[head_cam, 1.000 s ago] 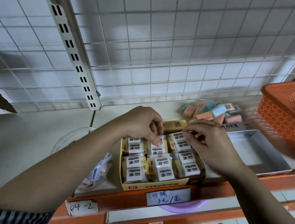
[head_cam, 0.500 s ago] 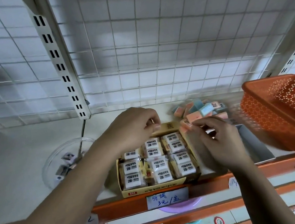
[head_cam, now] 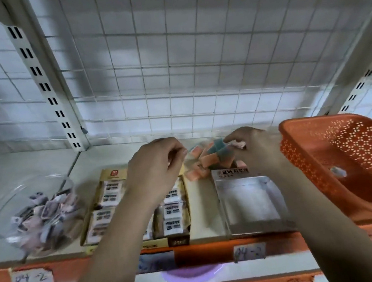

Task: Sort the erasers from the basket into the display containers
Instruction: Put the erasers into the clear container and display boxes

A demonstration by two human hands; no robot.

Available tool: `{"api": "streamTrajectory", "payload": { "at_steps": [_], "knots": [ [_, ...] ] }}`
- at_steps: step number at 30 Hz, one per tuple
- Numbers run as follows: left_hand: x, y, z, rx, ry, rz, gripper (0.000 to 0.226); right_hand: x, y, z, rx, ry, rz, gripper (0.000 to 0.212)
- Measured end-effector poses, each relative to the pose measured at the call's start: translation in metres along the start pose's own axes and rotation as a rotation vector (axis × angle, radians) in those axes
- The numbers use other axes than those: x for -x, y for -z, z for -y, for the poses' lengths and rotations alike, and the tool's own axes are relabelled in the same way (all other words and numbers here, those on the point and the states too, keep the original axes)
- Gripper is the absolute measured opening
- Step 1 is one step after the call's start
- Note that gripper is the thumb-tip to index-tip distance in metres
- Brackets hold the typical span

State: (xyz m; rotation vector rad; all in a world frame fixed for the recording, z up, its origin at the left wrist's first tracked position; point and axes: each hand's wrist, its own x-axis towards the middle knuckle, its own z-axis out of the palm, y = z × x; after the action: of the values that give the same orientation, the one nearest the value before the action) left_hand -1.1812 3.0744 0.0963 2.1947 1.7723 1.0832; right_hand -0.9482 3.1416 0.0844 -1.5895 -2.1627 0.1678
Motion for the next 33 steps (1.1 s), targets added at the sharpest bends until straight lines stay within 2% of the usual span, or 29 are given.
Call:
{"api": "streamTrajectory", "payload": {
  "at_steps": [6, 12, 18, 21, 24, 29, 33],
  "knots": [
    [0.007, -0.031, -0.033, -0.007, 0.112, -0.077, 0.015, -0.015, -0.008, -0.019, -0.033, 0.133, 0.163, 0.025],
    [0.014, -0.048, -0.045, -0.007, 0.152, -0.056, 0.008, -0.013, -0.014, -0.034, -0.102, 0.140, 0.144, 0.027],
    [0.009, -0.054, -0.044, -0.003, 0.175, -0.002, 0.007, -0.002, 0.000, -0.042, -0.380, -0.003, 0.016, 0.024],
    [0.002, -0.053, -0.040, -0.002, 0.168, 0.048, 0.010, 0.016, 0.010, -0.040, -0.648, -0.030, 0.051, 0.020],
    [-0.003, -0.053, -0.037, -0.006, 0.160, 0.067, 0.012, 0.037, 0.013, -0.039, -0.874, 0.026, 0.113, 0.033],
    [-0.001, -0.056, -0.032, -0.011, 0.136, 0.084, 0.013, 0.057, 0.010, -0.041, -0.933, 0.087, 0.170, 0.032],
    [0.003, -0.062, -0.030, -0.027, 0.082, 0.089, 0.013, 0.067, 0.006, -0.043, -1.009, -0.023, 0.197, 0.034]
  ]
}}
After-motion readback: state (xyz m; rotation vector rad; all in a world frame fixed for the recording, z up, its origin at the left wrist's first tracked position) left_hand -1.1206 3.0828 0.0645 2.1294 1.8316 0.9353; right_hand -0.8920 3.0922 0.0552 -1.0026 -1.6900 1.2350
